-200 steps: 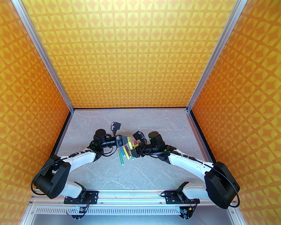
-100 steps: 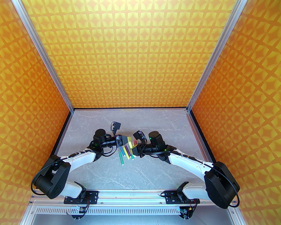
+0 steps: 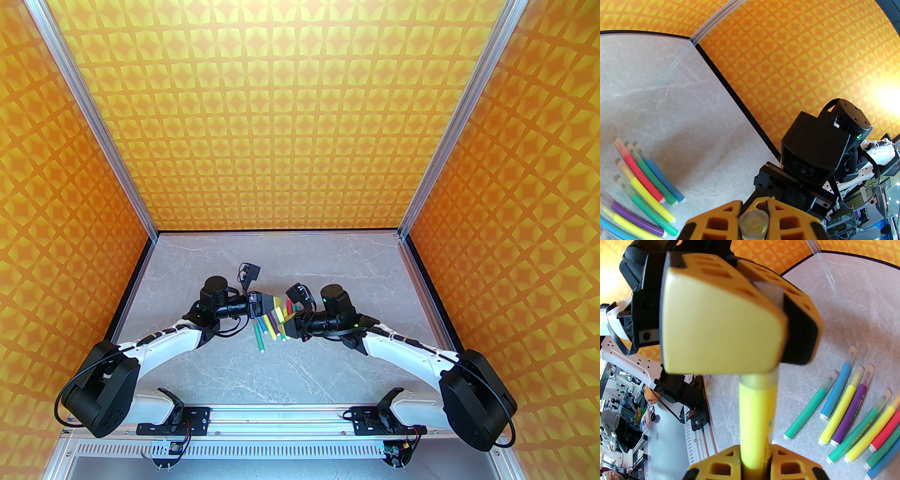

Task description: Open the pen caps

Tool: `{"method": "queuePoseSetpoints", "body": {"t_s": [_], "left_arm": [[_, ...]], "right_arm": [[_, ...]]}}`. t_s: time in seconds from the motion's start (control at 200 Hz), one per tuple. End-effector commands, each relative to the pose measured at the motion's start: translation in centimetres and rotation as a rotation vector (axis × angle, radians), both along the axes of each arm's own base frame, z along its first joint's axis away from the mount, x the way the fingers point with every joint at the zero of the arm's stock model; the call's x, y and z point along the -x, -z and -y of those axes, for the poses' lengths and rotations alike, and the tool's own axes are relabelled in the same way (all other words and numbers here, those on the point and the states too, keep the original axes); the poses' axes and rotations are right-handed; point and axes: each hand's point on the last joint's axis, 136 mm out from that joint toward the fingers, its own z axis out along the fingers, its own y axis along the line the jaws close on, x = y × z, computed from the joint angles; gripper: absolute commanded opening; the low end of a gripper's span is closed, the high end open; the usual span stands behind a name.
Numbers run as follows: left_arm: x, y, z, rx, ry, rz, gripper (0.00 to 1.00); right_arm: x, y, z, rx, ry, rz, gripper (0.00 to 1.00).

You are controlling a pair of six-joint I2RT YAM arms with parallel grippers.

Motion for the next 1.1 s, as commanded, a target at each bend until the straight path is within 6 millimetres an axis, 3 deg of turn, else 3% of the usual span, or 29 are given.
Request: {"method": "queuePoseSetpoints", "body": {"t_s": [0.0,0.335,0.725,0.83,0.945,1.09], "left_arm": [[-2.9,-4.3,-1.4,0.024,-0.123,0.134,0.00],[-3.9,-7.0,-2.6,0.034,-0.162,0.170,0.00],[-5.8,-8.3,-4.0,0.030,-0.212,0.171,0.00],[-6.3,-7.1,-5.6,-0.052,-0.265,0.153,0.00],[-7.1,-3.9,-8.6,-0.264,-0.395,0.121,0.00],[-7.2,0.1,-12.6,-0.557,-0.510,0.055,0.00]], "right_arm": [[3.7,1.5,0.8,0.014,-0.110,-0.076,0.00],[4.6,1.4,1.1,-0.010,-0.123,-0.080,0.00],[4.8,0.7,1.2,-0.029,-0.123,-0.063,0.00],[2.9,0.6,2.2,0.045,0.000,0.014,0.00],[-1.0,1.0,4.8,0.206,0.237,0.093,0.00],[-4.3,0.4,7.2,0.307,0.412,0.133,0.00]]}}
